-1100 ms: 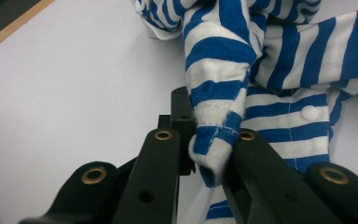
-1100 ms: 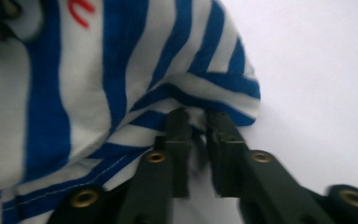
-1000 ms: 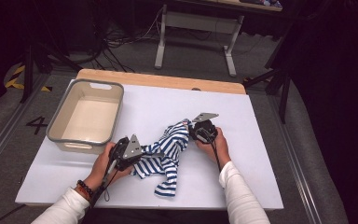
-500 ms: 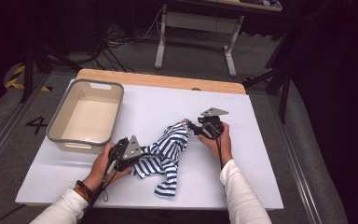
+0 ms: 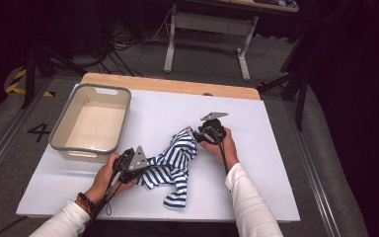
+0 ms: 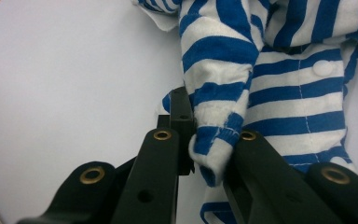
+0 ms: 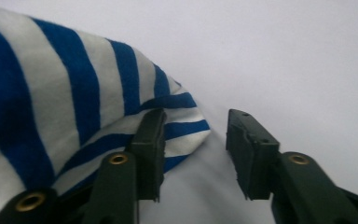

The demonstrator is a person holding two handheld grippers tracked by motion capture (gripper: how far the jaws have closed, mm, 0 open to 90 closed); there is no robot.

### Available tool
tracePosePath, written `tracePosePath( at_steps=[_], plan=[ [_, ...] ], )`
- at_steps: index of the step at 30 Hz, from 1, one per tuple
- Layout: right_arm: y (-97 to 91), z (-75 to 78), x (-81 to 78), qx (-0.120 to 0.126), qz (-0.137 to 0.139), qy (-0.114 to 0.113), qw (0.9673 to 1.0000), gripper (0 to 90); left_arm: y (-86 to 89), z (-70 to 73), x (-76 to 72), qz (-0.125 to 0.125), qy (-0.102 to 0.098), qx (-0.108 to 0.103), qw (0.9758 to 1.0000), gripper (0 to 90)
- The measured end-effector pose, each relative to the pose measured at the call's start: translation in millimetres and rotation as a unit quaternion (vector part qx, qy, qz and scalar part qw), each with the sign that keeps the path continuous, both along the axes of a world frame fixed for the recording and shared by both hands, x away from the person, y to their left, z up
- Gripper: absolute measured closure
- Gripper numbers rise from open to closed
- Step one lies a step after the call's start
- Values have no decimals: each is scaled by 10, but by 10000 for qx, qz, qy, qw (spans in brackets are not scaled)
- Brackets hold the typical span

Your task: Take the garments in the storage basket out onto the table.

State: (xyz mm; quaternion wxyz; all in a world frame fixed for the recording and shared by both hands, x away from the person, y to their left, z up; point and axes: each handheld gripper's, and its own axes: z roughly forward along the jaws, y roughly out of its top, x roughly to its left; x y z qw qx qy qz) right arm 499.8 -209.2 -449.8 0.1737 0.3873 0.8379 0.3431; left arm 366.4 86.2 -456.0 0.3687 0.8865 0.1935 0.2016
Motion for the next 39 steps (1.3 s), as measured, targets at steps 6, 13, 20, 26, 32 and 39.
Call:
tracePosePath(
  at_steps=[6,13,20,26,32,39],
  plan=[
    [52,20,-2,79,111,272,9995,825,-13,-5,-10,-5,-5,36,10000,855],
    [28,65,-74,-48,-138,118,9998,865,11,21,-31,62,-126,-10,9999,850],
    [-305,296,-290,97,-598,-307,9977,866,45,128,-58,253,-421,-97,9987,851],
    [-700,520,-617,206,-983,-615,9930,866,8,223,-82,398,-714,-186,9965,856],
    [-1189,566,-937,443,-1437,-566,9870,867,-78,256,-123,359,-970,-63,9946,858],
    [-1476,503,-1118,487,-1650,-408,9843,866,-152,184,-160,146,-888,226,9957,859]
  ],
)
